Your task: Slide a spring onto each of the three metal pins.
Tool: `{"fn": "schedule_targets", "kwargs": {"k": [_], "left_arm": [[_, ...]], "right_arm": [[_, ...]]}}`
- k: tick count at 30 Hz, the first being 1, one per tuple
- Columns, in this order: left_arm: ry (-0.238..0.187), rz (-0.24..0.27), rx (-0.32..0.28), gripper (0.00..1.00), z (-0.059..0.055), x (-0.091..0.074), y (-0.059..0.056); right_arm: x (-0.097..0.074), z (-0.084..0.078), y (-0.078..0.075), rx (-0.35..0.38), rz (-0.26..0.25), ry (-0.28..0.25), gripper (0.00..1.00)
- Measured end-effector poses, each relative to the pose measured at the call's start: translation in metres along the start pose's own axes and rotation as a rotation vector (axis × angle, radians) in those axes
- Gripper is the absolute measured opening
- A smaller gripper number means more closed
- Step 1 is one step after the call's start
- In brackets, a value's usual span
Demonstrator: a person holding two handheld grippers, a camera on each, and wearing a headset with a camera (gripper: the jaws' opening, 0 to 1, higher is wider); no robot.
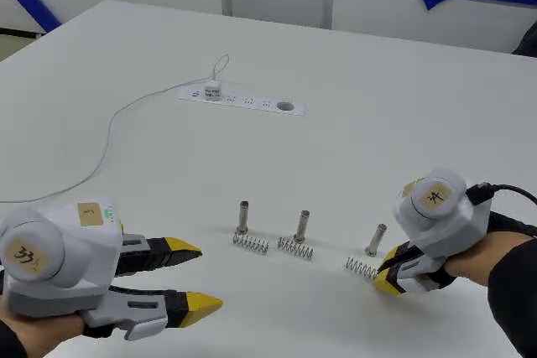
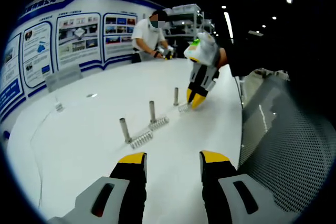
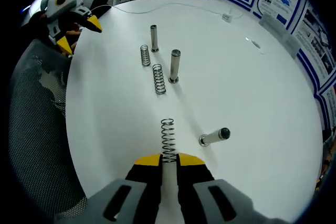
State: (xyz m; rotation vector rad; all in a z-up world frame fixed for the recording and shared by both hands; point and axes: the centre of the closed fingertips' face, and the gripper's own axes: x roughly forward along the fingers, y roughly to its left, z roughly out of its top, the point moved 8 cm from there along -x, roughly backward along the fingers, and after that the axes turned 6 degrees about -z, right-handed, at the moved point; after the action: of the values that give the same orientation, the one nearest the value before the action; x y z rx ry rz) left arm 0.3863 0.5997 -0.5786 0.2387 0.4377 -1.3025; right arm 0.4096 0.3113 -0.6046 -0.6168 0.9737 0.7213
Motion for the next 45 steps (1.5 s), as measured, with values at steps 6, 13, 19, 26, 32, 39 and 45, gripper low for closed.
{"fn": "schedule_targets", "kwargs": {"k": [6,13,19,26,32,39,45], "left_arm": [[0.013,-0.046,0.046,0.4,0.009,0.015,0.002],[0.029,-0.084,0.078,0.38,0.016,0.029,0.003],[0.04,-0.111,0.095,0.36,0.02,0.039,0.001],[0.05,-0.14,0.117,0.34,0.023,0.047,-0.003],[0.065,-0.164,0.133,0.31,0.023,0.053,-0.007],[0.074,-0.183,0.151,0.29,0.024,0.057,-0.011],[0.081,-0.2,0.177,0.24,0.022,0.06,-0.014]], "right_arm": [[-0.008,0.014,0.01,-0.052,0.029,-0.017,0.11],[-0.009,0.026,0.023,-0.095,0.064,-0.029,0.11],[-0.01,0.04,0.036,-0.149,0.092,-0.045,0.11],[-0.012,0.055,0.05,-0.21,0.121,-0.058,0.11],[-0.016,0.067,0.06,-0.256,0.145,-0.076,0.11],[-0.019,0.075,0.07,-0.309,0.172,-0.082,0.12],[-0.021,0.081,0.078,-0.348,0.199,-0.086,0.12]]}}
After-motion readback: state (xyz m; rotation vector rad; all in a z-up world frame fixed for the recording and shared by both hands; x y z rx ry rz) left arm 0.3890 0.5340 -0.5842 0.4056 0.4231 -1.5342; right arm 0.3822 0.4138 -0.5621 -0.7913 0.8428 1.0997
